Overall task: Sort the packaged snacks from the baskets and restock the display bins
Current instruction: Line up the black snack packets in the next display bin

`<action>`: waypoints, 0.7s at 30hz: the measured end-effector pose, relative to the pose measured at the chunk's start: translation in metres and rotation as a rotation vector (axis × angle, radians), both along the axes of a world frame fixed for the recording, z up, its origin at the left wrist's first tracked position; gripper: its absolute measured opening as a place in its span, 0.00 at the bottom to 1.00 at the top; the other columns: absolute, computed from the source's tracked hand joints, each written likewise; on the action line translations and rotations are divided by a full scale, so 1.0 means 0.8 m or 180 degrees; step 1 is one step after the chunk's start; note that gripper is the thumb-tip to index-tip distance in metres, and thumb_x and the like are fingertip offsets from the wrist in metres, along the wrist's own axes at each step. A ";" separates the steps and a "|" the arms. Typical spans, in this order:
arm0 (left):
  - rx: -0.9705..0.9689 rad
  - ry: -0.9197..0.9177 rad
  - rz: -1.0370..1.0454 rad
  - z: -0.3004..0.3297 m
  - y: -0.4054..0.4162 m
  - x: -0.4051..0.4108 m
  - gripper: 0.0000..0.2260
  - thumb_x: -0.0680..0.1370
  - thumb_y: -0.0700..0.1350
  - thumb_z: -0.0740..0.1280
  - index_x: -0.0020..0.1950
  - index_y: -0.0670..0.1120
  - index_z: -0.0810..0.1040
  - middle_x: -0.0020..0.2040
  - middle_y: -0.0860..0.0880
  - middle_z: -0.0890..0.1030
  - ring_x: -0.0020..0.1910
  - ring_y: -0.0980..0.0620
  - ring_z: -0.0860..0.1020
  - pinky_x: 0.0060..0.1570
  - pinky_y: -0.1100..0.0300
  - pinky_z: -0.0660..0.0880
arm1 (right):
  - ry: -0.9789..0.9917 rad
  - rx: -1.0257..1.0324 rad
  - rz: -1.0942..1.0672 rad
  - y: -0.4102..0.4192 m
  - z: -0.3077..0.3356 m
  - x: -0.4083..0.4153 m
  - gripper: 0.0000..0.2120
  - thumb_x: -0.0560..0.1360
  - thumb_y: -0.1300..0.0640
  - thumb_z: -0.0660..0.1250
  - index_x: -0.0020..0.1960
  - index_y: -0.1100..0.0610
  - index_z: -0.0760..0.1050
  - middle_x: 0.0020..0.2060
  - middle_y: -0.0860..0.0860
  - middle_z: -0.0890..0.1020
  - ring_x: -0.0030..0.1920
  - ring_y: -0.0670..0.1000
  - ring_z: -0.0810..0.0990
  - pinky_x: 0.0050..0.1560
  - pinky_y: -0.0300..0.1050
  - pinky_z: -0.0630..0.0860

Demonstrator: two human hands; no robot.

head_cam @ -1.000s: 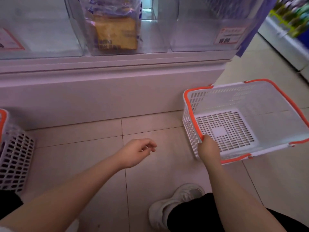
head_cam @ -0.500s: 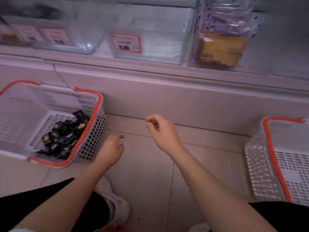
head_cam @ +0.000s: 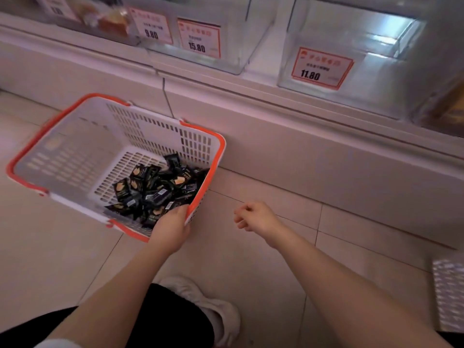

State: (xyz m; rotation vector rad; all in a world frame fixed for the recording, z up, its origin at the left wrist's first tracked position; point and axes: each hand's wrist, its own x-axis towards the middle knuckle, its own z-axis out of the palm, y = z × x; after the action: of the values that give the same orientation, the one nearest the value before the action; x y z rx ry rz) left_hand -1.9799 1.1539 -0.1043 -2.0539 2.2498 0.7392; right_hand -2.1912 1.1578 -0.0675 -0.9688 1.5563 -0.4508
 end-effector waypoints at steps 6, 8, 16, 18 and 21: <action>-0.0171 0.0612 -0.0619 0.039 0.013 -0.048 0.18 0.72 0.43 0.66 0.62 0.46 0.73 0.53 0.45 0.78 0.50 0.44 0.77 0.44 0.55 0.72 | -0.0498 0.0210 -0.0574 -0.001 0.000 0.001 0.10 0.78 0.50 0.61 0.51 0.57 0.72 0.42 0.52 0.79 0.37 0.48 0.76 0.38 0.38 0.70; -0.0173 0.0805 -0.0842 0.049 0.027 -0.081 0.18 0.71 0.45 0.67 0.60 0.46 0.74 0.52 0.47 0.78 0.50 0.45 0.77 0.44 0.56 0.72 | -0.0921 0.0378 -0.1084 -0.002 0.005 -0.008 0.10 0.78 0.48 0.61 0.45 0.54 0.73 0.37 0.51 0.78 0.36 0.48 0.77 0.37 0.39 0.72; 0.0387 0.0833 -0.1802 0.048 0.072 -0.233 0.20 0.78 0.55 0.61 0.68 0.49 0.68 0.62 0.48 0.76 0.60 0.47 0.75 0.54 0.53 0.73 | -0.0594 0.0609 -0.2576 0.065 -0.018 -0.141 0.11 0.76 0.67 0.59 0.35 0.60 0.69 0.23 0.54 0.71 0.22 0.50 0.69 0.21 0.36 0.67; 0.0518 0.0722 -0.2064 0.048 0.071 -0.254 0.18 0.79 0.54 0.59 0.66 0.46 0.70 0.62 0.47 0.77 0.59 0.48 0.75 0.55 0.54 0.74 | -0.0444 0.0581 -0.2944 0.101 -0.027 -0.192 0.12 0.75 0.70 0.58 0.34 0.63 0.69 0.20 0.54 0.69 0.14 0.46 0.66 0.16 0.32 0.62; 0.0707 0.0527 -0.2412 0.037 0.073 -0.271 0.16 0.79 0.51 0.60 0.66 0.47 0.71 0.59 0.47 0.78 0.55 0.49 0.76 0.50 0.60 0.72 | -0.0159 0.0492 -0.3134 0.153 -0.035 -0.261 0.10 0.75 0.71 0.57 0.36 0.62 0.68 0.28 0.56 0.69 0.13 0.43 0.66 0.16 0.32 0.61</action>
State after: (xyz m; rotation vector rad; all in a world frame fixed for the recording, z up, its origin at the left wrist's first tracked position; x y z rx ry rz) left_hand -2.1966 1.2123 -0.0748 -0.9402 2.5864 1.0209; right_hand -2.4003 1.2805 -0.0954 -0.0040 1.9175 -0.9975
